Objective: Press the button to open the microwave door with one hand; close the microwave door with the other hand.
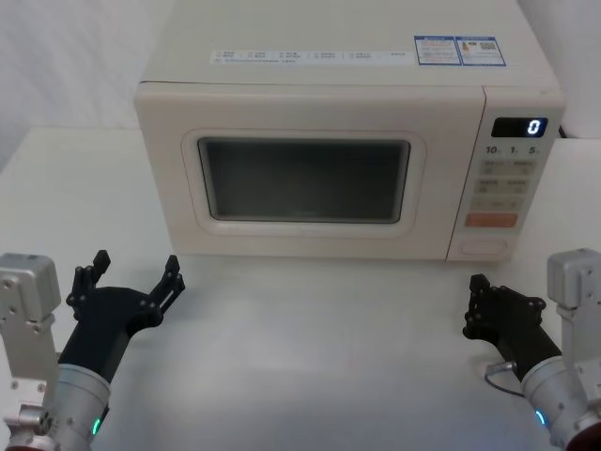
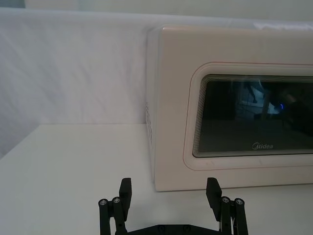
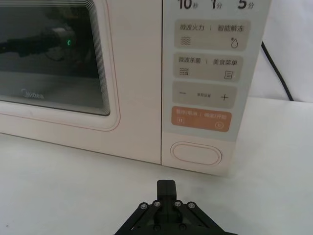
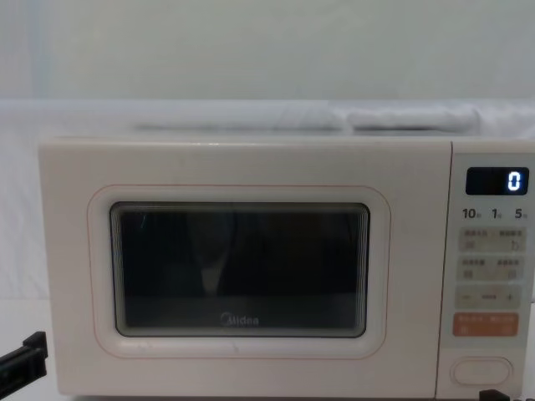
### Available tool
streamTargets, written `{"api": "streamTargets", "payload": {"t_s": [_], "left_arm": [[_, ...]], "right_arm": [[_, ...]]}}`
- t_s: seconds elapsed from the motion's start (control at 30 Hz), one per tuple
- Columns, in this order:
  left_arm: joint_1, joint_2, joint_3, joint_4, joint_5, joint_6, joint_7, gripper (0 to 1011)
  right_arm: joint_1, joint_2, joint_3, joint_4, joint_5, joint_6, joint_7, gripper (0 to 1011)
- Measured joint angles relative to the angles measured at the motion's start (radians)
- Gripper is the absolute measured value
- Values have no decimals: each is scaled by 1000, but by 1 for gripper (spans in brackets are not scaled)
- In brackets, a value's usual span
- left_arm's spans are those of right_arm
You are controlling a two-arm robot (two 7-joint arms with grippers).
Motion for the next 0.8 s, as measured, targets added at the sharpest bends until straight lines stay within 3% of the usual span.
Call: {"api": "streamTargets", "payload": {"t_s": [0.37, 0.8], "left_arm": [[0, 0, 0, 0, 0, 0, 0, 1001], [0, 0, 0, 0, 0, 0, 0, 1001]], "right_arm": [[50, -5, 16, 53, 20, 32, 26, 0], [117, -15, 19, 98, 3, 50, 12, 0]]}}
